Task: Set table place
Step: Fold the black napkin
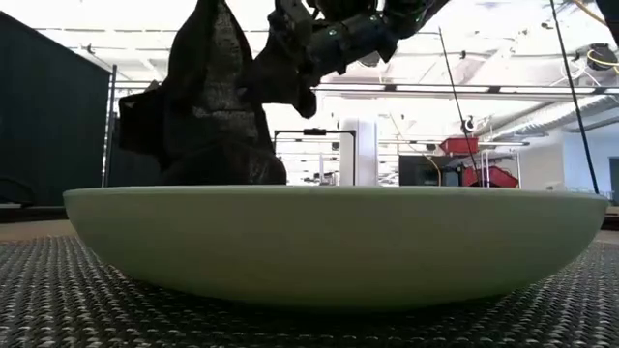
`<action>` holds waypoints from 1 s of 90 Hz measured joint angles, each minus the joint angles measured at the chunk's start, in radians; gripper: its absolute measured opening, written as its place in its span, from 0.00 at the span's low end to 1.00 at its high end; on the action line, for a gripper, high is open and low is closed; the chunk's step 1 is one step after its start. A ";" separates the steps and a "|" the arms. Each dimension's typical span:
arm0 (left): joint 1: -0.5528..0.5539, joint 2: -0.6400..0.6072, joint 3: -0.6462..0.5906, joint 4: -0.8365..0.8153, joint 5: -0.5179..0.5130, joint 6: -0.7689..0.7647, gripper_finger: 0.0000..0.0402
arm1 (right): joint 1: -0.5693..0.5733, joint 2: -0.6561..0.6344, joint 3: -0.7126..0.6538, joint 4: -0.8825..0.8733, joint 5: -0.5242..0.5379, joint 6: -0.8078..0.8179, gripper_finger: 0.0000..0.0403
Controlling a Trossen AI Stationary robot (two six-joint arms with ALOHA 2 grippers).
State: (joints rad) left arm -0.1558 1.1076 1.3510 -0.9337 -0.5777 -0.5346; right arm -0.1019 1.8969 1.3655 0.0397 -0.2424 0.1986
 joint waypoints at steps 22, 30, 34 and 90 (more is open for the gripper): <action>-0.001 -0.037 0.000 -0.001 -0.021 0.002 0.00 | 0.026 0.040 0.000 -0.002 -0.016 0.025 0.33; -0.001 -0.056 0.000 -0.002 -0.038 0.002 0.00 | 0.035 0.058 0.000 0.002 -0.025 0.038 0.33; -0.001 -0.065 0.000 -0.003 -0.045 0.004 0.00 | 0.040 0.068 0.000 0.016 -0.026 0.047 0.33; 0.000 -0.088 0.000 -0.056 -0.082 0.019 0.00 | 0.085 0.085 0.000 0.005 -0.025 0.062 0.03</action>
State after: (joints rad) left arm -0.1562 1.0199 1.3506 -0.9893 -0.6598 -0.5156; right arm -0.0174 1.9823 1.3655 0.0446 -0.2679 0.2604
